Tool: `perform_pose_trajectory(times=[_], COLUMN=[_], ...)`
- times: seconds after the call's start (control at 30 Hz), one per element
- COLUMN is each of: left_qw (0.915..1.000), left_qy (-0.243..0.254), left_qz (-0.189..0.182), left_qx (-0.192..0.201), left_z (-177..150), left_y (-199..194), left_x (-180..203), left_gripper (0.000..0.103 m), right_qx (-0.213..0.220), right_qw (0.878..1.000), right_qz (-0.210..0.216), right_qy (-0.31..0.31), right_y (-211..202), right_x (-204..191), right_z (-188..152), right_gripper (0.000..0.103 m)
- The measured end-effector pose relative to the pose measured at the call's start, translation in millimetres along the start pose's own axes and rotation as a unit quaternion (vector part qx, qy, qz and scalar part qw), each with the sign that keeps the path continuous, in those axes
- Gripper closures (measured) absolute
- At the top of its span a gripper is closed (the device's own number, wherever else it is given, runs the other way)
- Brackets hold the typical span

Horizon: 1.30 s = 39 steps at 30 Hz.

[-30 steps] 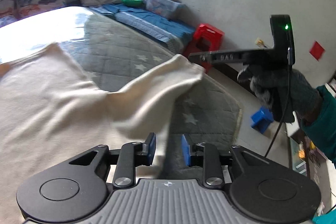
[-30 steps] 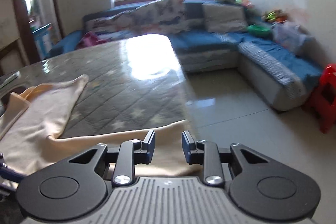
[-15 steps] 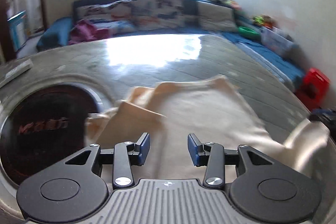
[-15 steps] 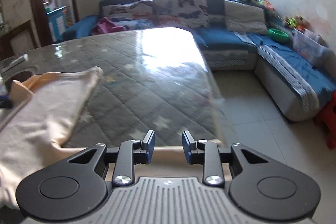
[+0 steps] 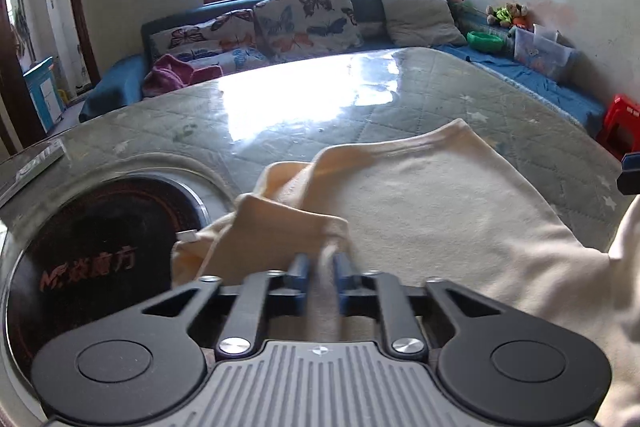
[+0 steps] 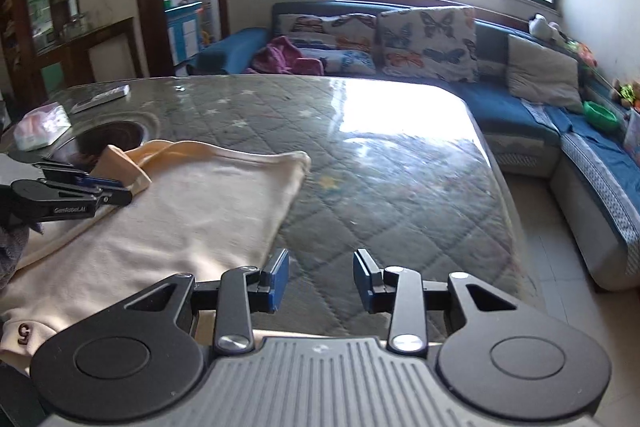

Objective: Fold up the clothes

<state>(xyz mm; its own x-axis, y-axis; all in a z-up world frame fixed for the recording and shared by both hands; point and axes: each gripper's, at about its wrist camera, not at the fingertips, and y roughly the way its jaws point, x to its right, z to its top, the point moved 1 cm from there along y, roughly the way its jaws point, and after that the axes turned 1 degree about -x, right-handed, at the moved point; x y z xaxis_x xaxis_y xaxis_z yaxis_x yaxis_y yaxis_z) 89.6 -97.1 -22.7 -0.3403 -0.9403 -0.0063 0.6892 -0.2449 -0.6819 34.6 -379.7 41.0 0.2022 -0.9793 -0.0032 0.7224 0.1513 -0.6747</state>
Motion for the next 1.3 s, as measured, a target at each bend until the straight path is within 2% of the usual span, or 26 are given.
perform_pose_trajectory(times=[0.13,0.23,0.4,0.53,0.6,0.73,0.87,0.97,1.27,1.3], left_qw=[0.9990,0.9956,0.9818,0.9692,0.9647,0.9608,0.9574,0.9499,0.9628,0.9643], left_qy=[-0.029,-0.068,-0.139,-0.172,-0.179,-0.185,-0.186,-0.189,-0.182,-0.173], left_qz=[0.006,0.024,0.077,0.134,0.155,0.190,0.219,0.248,0.195,0.196], left_qx=[0.033,0.061,0.104,0.116,0.115,0.081,0.030,0.012,0.043,0.040], left_z=[-4,-6,-20,-43,-57,-87,-112,-121,-100,-98], left_y=[-29,-60,-118,-160,-175,-188,-182,-181,-183,-179], left_x=[-21,-48,-99,-139,-155,-179,-187,-190,-166,-164], left_gripper=[0.100,0.100,0.100,0.101,0.101,0.100,0.100,0.097,0.096,0.093], right_qx=[0.004,0.006,0.007,0.009,0.008,0.001,-0.009,-0.015,-0.023,-0.024], right_qw=[1.000,1.000,0.999,0.998,0.997,0.996,0.995,0.994,0.993,0.992], right_qz=[0.010,0.017,0.033,0.044,0.048,0.057,0.066,0.070,0.075,0.076], right_qy=[-0.010,-0.017,-0.034,-0.047,-0.052,-0.065,-0.080,-0.088,-0.094,-0.095], right_y=[0,0,1,3,4,7,8,9,13,14], right_x=[-9,-17,-32,-43,-48,-57,-65,-69,-75,-76], right_z=[5,5,8,9,10,6,0,-3,-3,-3], right_gripper=[0.068,0.068,0.068,0.068,0.068,0.068,0.067,0.066,0.065,0.065])
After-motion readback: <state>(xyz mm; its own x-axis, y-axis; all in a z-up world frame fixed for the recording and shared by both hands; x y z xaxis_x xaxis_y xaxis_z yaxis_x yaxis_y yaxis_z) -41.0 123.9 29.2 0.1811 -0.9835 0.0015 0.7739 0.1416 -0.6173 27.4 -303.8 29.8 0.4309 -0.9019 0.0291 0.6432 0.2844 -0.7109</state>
